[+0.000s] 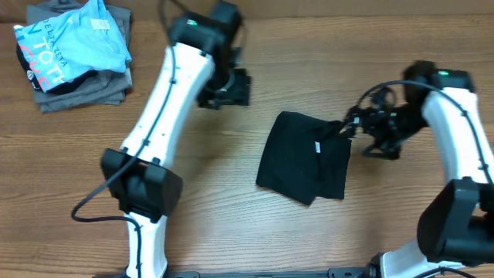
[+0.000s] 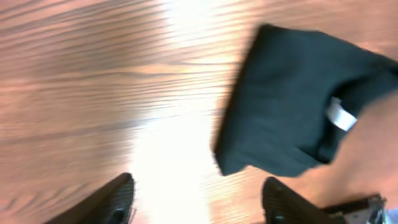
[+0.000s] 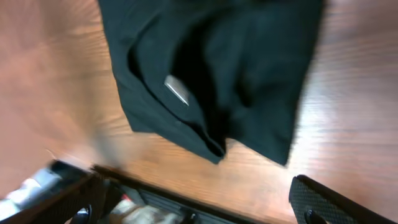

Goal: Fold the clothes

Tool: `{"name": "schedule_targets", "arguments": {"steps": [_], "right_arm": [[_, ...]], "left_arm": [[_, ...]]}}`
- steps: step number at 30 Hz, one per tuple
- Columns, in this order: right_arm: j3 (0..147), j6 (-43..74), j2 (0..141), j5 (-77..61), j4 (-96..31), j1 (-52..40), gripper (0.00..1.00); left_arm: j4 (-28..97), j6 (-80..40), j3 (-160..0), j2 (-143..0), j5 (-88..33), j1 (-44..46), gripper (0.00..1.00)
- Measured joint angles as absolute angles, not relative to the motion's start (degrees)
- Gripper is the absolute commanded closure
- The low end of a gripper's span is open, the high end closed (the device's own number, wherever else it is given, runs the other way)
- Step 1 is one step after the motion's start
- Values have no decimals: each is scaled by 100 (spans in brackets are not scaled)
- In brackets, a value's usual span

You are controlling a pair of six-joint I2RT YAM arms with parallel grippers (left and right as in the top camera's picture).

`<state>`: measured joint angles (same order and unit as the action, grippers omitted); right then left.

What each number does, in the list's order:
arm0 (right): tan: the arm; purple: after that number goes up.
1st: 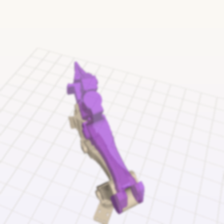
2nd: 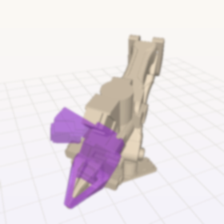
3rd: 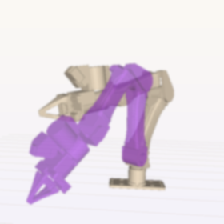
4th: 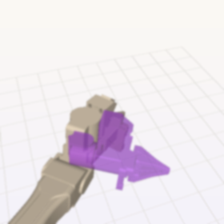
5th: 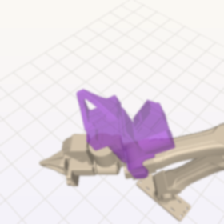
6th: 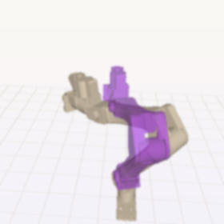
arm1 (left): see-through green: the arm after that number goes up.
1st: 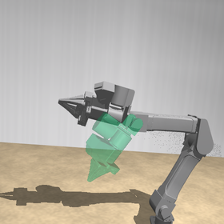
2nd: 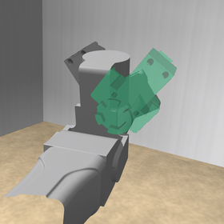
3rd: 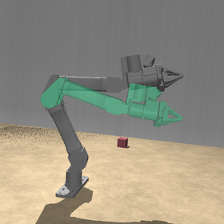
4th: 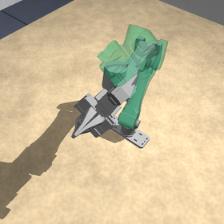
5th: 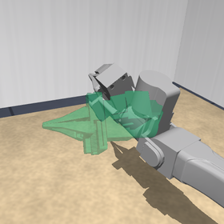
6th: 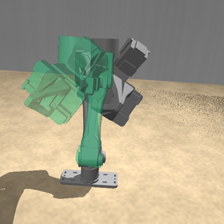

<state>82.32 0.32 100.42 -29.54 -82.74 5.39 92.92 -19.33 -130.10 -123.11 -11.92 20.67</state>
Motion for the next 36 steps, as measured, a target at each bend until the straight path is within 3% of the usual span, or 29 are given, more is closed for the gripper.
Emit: {"name": "schedule_targets", "arguments": {"steps": [8,19,21,23,29,34,36], "right_arm": [[7548,980,10038,-2158,-7266,-729,15],[6855,1632,10038,-1734,-6364,-856,34],[6713,1695,10038,-1730,-6204,-856,43],[6606,1741,10038,-1732,-6069,-862,60],[6469,1796,10038,-1710,-5953,-862,96],[6523,1798,10038,-1544,-6180,-862,96],[6676,1800,10036,-1452,-6488,-862,96]], "left_arm": [[9262,-1896,-12130,-12311,-1155,1828,26],[9168,-1785,-11843,-12311,-1155,1839,26],[9139,-1785,-11841,-12311,-1153,1839,26],[9129,-1785,-11841,-12311,-1153,1839,26],[9120,-1785,-11841,-12311,-1153,1839,25],[9061,-1785,-11841,-12311,-1153,1839,26],[9045,-1782,-11841,-12311,-1153,1839,36]]}}
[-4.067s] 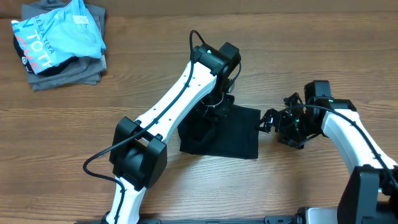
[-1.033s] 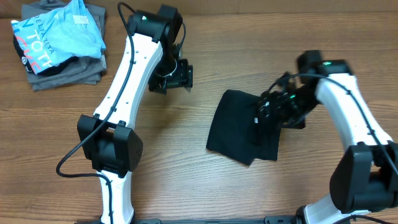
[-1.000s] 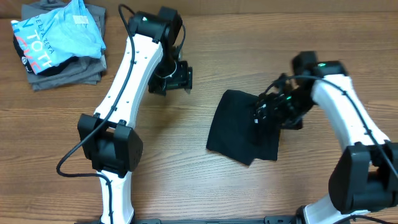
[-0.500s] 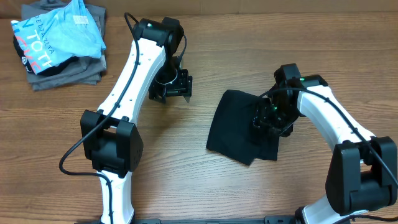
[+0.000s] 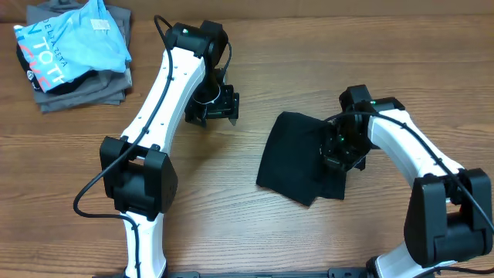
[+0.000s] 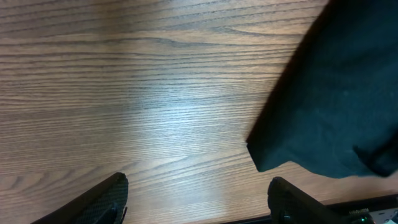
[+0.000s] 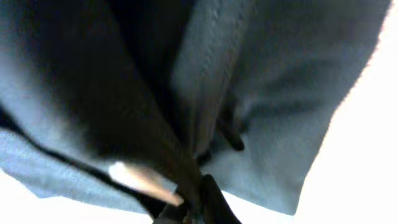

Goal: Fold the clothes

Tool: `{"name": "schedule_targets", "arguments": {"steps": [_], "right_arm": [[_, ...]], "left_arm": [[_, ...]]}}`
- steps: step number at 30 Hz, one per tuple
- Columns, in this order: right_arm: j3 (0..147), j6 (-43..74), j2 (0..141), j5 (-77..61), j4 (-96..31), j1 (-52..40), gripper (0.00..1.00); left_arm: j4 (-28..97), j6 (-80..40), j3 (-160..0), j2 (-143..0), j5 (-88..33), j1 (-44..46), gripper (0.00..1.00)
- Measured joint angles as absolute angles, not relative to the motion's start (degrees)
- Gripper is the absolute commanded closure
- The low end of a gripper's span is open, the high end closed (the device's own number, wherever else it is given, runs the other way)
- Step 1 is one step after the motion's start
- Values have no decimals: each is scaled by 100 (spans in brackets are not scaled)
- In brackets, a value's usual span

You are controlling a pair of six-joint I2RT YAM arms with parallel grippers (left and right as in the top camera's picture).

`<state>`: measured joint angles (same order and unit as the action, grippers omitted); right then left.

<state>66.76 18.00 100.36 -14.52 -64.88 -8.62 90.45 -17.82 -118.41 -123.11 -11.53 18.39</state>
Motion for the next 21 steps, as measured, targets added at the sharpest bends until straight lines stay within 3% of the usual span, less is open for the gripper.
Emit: {"name": "schedule_targets", "arguments": {"steps": [8,21], "right_arm": [[7647,1798,10022,-1120,-7358,-862,96],[7717,1949,10022,-158,-7647,-683,96]], "left_arm": [[8932,-1743,-11784,-12311,-1153,1839,30],[8912,-1741,-11771,-12311,-1153,1839,30]]}}
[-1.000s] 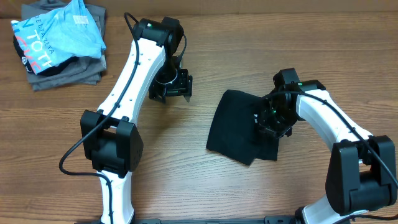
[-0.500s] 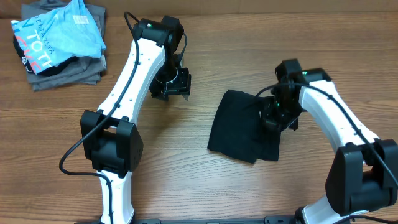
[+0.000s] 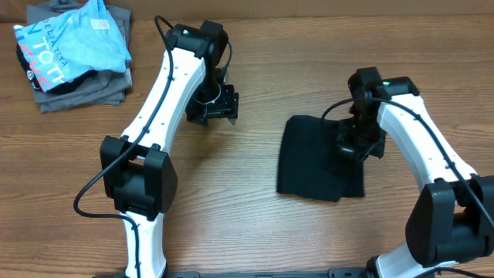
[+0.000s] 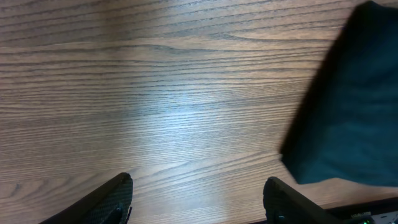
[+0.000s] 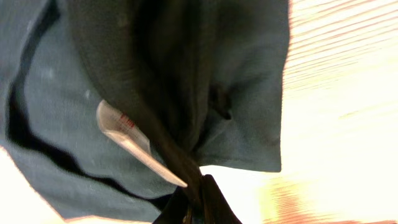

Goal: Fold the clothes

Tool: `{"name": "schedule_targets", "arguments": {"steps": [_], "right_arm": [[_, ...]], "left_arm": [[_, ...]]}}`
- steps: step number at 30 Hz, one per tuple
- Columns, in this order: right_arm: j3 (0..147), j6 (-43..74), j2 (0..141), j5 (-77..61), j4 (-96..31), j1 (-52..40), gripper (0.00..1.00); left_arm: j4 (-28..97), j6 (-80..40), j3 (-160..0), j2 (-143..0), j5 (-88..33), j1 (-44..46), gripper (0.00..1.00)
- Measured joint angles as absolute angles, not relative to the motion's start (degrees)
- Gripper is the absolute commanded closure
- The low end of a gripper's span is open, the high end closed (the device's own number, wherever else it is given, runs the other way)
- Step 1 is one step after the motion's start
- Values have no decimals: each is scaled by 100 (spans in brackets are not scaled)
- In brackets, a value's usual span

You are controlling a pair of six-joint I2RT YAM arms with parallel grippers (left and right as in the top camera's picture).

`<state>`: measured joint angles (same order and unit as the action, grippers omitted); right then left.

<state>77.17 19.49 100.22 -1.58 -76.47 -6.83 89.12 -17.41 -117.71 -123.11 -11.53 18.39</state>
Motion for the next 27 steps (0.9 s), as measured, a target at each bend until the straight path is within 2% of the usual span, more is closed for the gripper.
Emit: {"name": "schedule_targets", "arguments": {"steps": [4,9,13,18,20,24,25,27], "right_arm": [[7712,2189,10022,202,-7465,-397,96],[7555,2434,10022,425,-7013,-23,78],[7188,2499,10022,504,-6285,287,76],[6818,2536,10022,558,-5623,716,80],[6810,2563,10022,585,-5540,873,96],[6838,2633,10022,478,-5771,1210,96],[6866,2648,10022,412,-5892,1284,92],[6958,2589,10009,220,-6038,1365,69]], "left_arm": [[8886,-1741,-11769,-12311,-1153,1839,30],[8868,-1741,-11769,-12311,-1155,1839,29],[8871,-1741,-11767,-12311,-1155,1839,30],[8868,-1741,-11769,-12311,-1153,1839,29],[8868,-1741,-11767,-12311,-1153,1839,29],[8868,-1741,-11767,-12311,-1153,1839,29],[8868,-1741,-11767,-12311,-1153,1839,29],[8851,-1741,-11767,-12311,-1155,1839,29]]}}
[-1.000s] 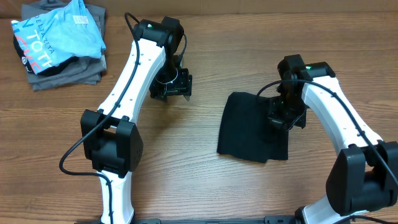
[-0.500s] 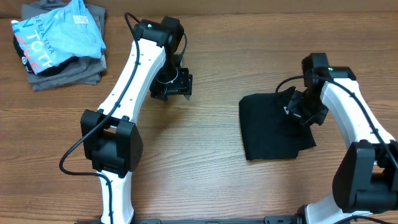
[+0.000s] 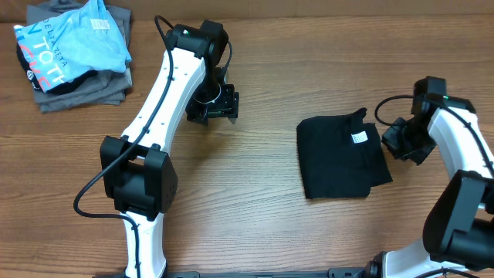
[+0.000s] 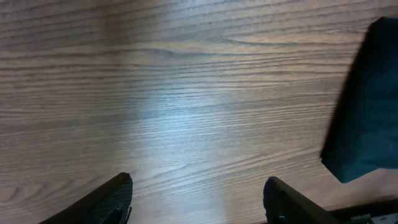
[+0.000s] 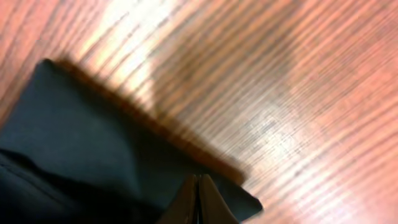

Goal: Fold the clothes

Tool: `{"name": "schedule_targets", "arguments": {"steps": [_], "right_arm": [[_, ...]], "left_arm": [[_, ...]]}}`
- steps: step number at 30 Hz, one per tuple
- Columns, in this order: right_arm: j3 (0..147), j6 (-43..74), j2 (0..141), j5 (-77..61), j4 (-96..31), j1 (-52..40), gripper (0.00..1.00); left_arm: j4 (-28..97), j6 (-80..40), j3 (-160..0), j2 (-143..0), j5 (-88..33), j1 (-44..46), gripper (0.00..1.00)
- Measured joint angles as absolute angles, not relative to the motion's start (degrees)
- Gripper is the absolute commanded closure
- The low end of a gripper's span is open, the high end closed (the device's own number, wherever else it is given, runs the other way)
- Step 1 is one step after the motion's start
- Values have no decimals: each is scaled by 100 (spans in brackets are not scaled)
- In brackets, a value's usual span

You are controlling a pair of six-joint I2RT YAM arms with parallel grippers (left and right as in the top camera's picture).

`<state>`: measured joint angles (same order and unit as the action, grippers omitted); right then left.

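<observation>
A black garment lies folded flat on the wooden table, right of centre, with a white tag showing on top. My right gripper is at its right edge. In the right wrist view the right gripper has its fingers pressed together, pinching the edge of the blurred black garment. My left gripper hangs open over bare wood at centre-left. Seen from its wrist, the left gripper holds nothing, and the black garment shows at the right edge.
A pile of folded clothes, grey ones with a light blue printed shirt on top, sits in the far left corner. The left arm stretches across the left half of the table.
The black garment has shifted to the right and lies flatter, with its tag on top. My right gripper has moved to the right with it, still shut. The left arm has not moved.
The garment first lay skewed at centre with both grippers open and apart from it. Then my right gripper was shut on its bunched right part. After that the garment sat further right and squarer, and now it lies further right still, flat.
</observation>
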<state>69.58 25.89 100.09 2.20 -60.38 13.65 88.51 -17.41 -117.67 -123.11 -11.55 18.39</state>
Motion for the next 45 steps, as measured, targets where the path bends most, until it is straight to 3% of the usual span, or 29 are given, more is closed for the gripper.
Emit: {"name": "schedule_targets", "arguments": {"steps": [1,2,3,8,19,27,34,37,45], "right_arm": [[7035,2447,9968,21,-6093,1372,56],[7109,2296,9898,-172,-6117,1361,33],[7212,2123,9773,-438,-6139,1323,29],[7524,1592,9268,-1188,-5918,917,29],[7557,1343,10206,-1223,-5607,279,42],[7559,1446,10492,-626,-5496,338,96],[7559,1640,10492,-213,-5489,510,96],[7559,1833,10492,123,-5537,526,86],[7275,2484,10545,1105,-5481,534,85]], "left_arm": [[8838,-1741,-11767,-12311,-1153,1839,29],[8829,-1741,-11767,-12311,-1153,1839,29],[8827,-1741,-11767,-12311,-1153,1839,29],[8812,-1741,-11767,-12311,-1153,1839,29],[8812,-1737,-11767,-12311,-1153,1839,29],[8812,-1634,-11767,-12311,-1153,1861,29],[8812,-1632,-11767,-12311,-1153,1876,29],[8814,-1632,-11767,-12311,-1153,1876,29],[8814,-1632,-11767,-12311,-1153,1876,29]]}}
